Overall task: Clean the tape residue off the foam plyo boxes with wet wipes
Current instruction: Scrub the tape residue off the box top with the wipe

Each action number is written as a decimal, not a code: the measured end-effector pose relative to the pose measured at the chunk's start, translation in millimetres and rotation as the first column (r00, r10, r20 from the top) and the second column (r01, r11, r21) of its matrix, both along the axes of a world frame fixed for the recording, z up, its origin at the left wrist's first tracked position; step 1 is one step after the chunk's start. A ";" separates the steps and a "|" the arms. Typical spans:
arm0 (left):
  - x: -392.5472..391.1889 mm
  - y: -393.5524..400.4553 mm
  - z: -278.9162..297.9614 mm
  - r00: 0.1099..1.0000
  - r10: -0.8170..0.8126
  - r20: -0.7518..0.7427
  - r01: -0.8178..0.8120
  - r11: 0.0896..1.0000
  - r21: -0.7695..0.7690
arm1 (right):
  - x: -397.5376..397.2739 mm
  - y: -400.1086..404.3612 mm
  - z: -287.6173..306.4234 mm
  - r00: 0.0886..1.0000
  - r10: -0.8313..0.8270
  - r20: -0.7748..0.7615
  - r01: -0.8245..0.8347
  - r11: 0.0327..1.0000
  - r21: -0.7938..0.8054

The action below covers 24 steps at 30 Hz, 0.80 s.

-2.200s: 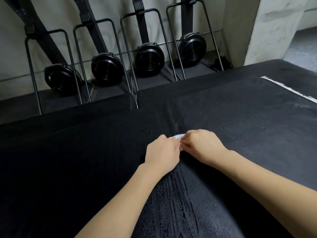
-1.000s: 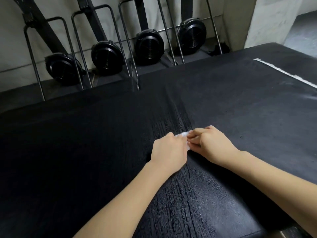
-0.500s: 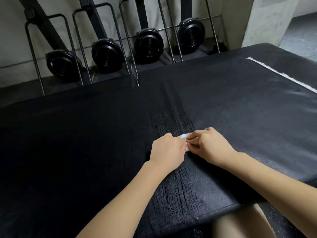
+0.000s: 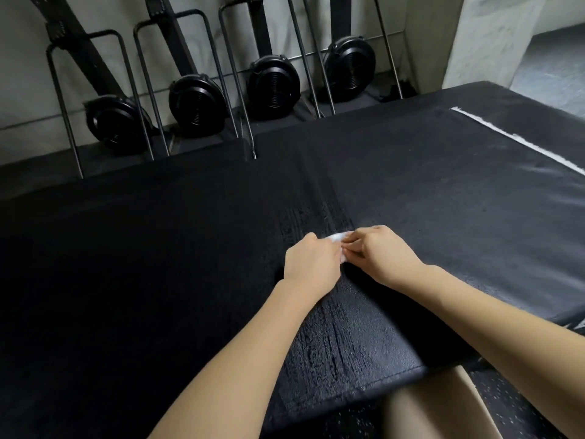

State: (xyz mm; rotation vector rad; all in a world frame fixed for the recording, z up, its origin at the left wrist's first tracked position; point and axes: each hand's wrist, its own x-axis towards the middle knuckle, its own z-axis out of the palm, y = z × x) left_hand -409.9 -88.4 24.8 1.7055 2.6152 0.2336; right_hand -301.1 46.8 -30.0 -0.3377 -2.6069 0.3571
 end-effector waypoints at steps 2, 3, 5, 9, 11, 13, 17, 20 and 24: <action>15.3 -14.8 -0.2 1.000 -0.016 -0.011 0.016 1.000 0.000 | 17.3 -12.7 2.5 0.999 0.032 -0.018 -0.032 0.999 0.002; 25.3 -23.7 0.5 1.000 -0.024 -0.018 0.024 1.000 -0.004 | 28.1 -20.9 2.0 0.999 0.048 -0.021 -0.048 0.999 0.002; 46.2 -43.0 0.7 0.999 -0.046 -0.021 0.046 0.999 -0.001 | 51.8 -37.3 -2.6 0.998 0.062 -0.012 -0.062 0.998 -0.008; 82.9 -81.1 1.7 0.995 -0.097 -0.038 0.097 0.995 0.002 | 100.1 -70.9 -15.3 1.000 0.016 0.003 -0.016 1.000 0.011; 94.8 -91.6 1.9 0.990 -0.125 -0.064 0.125 0.992 0.000 | 111.8 -83.1 -16.3 1.000 0.002 -0.001 -0.002 1.000 0.025; 95.9 -90.1 -1.5 0.990 -0.125 -0.070 0.127 0.992 0.023 | 108.5 -83.6 -14.5 1.000 -0.009 -0.010 0.009 0.999 0.040; 77.6 -70.2 -4.8 0.995 -0.052 -0.080 0.057 0.997 0.056 | 79.2 -67.6 -9.0 1.000 -0.024 -0.006 0.024 0.997 0.074; 70.6 -60.8 -11.5 1.000 -0.014 -0.024 0.015 1.000 0.025 | 67.5 -67.1 -4.2 0.999 -0.035 -0.020 0.037 0.997 0.073; 84.2 -76.6 -15.3 0.994 -0.067 -0.083 0.073 0.994 0.076 | 88.3 -80.7 -10.8 0.998 -0.033 -0.045 0.037 0.995 0.089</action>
